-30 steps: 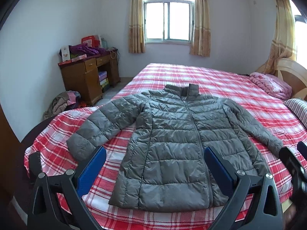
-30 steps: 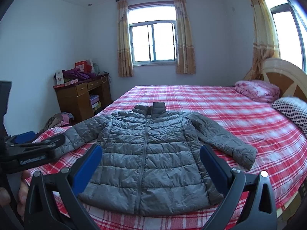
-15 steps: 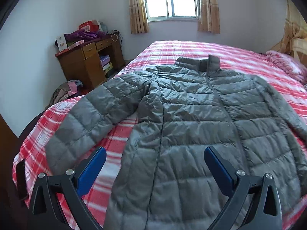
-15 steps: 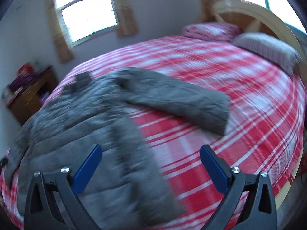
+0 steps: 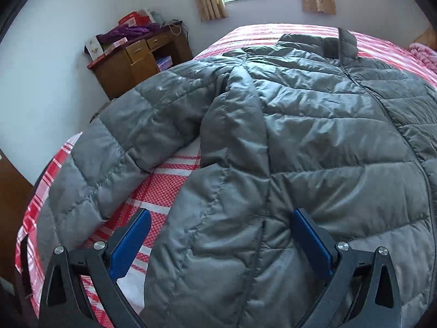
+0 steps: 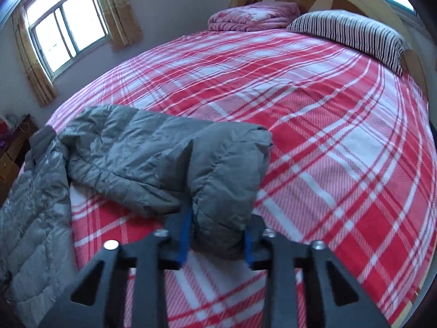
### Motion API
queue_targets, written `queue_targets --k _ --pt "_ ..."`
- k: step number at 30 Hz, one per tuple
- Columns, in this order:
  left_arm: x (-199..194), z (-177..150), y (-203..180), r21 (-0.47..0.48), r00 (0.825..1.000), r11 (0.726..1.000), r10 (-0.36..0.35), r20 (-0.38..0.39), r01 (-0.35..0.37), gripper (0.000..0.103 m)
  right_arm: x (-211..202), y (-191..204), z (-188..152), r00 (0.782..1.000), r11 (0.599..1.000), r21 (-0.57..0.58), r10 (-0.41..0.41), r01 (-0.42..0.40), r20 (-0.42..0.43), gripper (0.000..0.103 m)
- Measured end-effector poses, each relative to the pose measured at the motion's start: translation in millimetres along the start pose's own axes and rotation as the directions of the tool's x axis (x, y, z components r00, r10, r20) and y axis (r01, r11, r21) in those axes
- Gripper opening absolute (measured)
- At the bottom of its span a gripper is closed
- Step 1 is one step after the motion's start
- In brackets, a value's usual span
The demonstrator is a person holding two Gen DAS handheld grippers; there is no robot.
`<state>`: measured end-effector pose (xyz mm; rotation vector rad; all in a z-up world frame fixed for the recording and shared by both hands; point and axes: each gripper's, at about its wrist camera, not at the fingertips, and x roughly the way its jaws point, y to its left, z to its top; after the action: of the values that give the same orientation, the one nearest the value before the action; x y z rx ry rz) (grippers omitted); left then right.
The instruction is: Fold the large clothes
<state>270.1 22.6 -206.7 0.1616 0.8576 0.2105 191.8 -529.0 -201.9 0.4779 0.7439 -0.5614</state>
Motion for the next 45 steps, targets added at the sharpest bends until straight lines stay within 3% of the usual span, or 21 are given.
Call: queue_targets --k 3,10,15,20,22,25,31,35,36,37,38,41,43,45 --pt "2 -3 7 0.005 1.000 1.000 -0.005 0.014 0.005 0.102 -4 -11 6 0.999 1.000 -0.008 -0.029 0.029 0.033 0.020" --pt "3 -3 33 0.039 0.999 0.998 -0.041 0.034 0.040 0.102 -14 -32 13 0.993 0.995 -0.019 -0.095 0.096 0.063 0.019" --pt "-15 14 53 -0.012 0.998 0.999 -0.052 0.037 0.052 0.102 -34 -2 28 0.984 0.993 -0.072 -0.085 0.097 0.159 0.018" --pt "-44 40 64 -0.032 0.996 0.999 -0.020 0.090 0.023 0.102 -77 82 52 0.955 0.965 -0.249 -0.003 0.081 0.296 0.018" --pt "-49 51 67 -0.045 0.995 0.999 -0.006 0.096 0.010 0.102 -91 132 55 0.942 0.940 -0.336 0.055 0.063 0.331 0.018" --pt "-49 59 70 -0.054 0.995 0.997 -0.042 0.089 0.047 0.102 -101 201 43 0.923 0.890 -0.453 0.132 0.051 0.362 0.018" --pt "-42 64 76 -0.081 0.995 0.994 -0.063 0.072 0.069 0.102 -91 304 -11 0.912 0.780 -0.626 0.268 -0.015 0.311 0.018" --pt "-40 66 83 -0.079 0.997 0.995 -0.050 0.062 0.055 0.102 -55 345 -54 0.926 0.710 -0.700 0.312 -0.079 0.212 0.021" --pt "-41 67 84 -0.077 0.997 0.996 -0.048 0.062 0.053 0.102 -46 349 -61 0.933 0.700 -0.707 0.314 -0.103 0.175 0.030" --pt "-42 69 84 -0.076 0.997 0.996 -0.046 0.062 0.051 0.102 -35 351 -69 0.940 0.692 -0.708 0.318 -0.142 0.122 0.051" --pt "-43 70 84 -0.078 0.997 0.996 -0.046 0.065 0.051 0.102 -31 349 -73 0.942 0.688 -0.704 0.325 -0.174 0.084 0.059" --pt "-51 78 79 -0.080 0.995 0.994 -0.064 0.077 0.070 0.102 -35 333 -84 0.936 0.683 -0.696 0.349 -0.221 0.046 0.065" --pt "-58 85 65 -0.069 0.991 0.993 -0.094 0.094 0.100 0.102 -51 312 -85 0.920 0.667 -0.699 0.390 -0.256 0.034 0.078" --pt "-62 93 44 -0.055 0.985 0.986 -0.151 0.088 0.157 0.102 -63 291 -82 0.911 0.679 -0.689 0.406 -0.252 0.067 0.087"
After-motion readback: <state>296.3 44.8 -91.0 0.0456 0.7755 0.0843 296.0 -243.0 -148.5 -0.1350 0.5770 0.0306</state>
